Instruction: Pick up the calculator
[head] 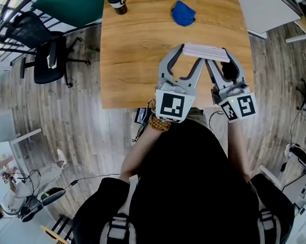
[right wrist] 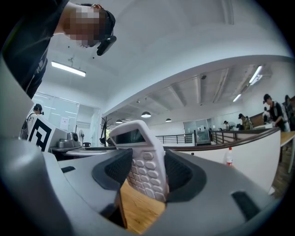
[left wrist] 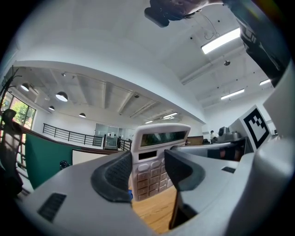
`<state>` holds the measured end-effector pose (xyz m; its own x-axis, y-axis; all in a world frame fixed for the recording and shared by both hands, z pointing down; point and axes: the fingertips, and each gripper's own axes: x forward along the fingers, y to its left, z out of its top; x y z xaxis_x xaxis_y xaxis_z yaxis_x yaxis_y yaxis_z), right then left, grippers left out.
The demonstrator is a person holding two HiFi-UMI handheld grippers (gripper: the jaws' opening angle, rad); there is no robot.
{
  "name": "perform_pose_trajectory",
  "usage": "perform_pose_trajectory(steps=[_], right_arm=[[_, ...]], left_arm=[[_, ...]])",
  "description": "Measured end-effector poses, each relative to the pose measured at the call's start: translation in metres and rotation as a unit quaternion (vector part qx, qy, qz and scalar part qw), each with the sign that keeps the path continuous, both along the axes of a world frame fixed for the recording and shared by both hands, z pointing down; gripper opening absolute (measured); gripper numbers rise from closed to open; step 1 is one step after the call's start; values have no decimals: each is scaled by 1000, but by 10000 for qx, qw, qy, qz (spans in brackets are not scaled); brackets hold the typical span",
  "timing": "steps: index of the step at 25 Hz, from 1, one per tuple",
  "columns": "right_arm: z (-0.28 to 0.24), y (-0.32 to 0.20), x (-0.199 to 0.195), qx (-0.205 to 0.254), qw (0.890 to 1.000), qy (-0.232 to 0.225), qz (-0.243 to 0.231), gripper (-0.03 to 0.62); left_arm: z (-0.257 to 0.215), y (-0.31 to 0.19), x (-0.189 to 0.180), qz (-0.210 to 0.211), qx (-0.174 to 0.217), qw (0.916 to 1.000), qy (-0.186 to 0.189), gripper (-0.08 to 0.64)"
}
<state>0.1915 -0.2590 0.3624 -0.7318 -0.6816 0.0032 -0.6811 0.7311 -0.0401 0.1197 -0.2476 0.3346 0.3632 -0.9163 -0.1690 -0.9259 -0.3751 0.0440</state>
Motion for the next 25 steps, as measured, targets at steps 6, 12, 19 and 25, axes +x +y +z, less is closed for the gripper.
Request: perform_pose_trajectory(steps=[6, 12, 19, 25], right_arm=[[17, 2, -4, -125, 9997, 164, -130, 235], [27, 5, -3, -188, 9994, 266, -110, 234], [34, 9, -1, -223, 9993, 299, -48, 233], [41, 9, 2, -310, 9988, 376, -11, 230]], left_arm=[[17, 2, -4, -55, -193, 9998, 51, 227], [31, 6, -1, -52, -439, 9989, 165, 227], [35, 9, 0, -10, -425, 9990, 147, 227], [44, 8, 4, 42, -564, 9983, 139, 227]])
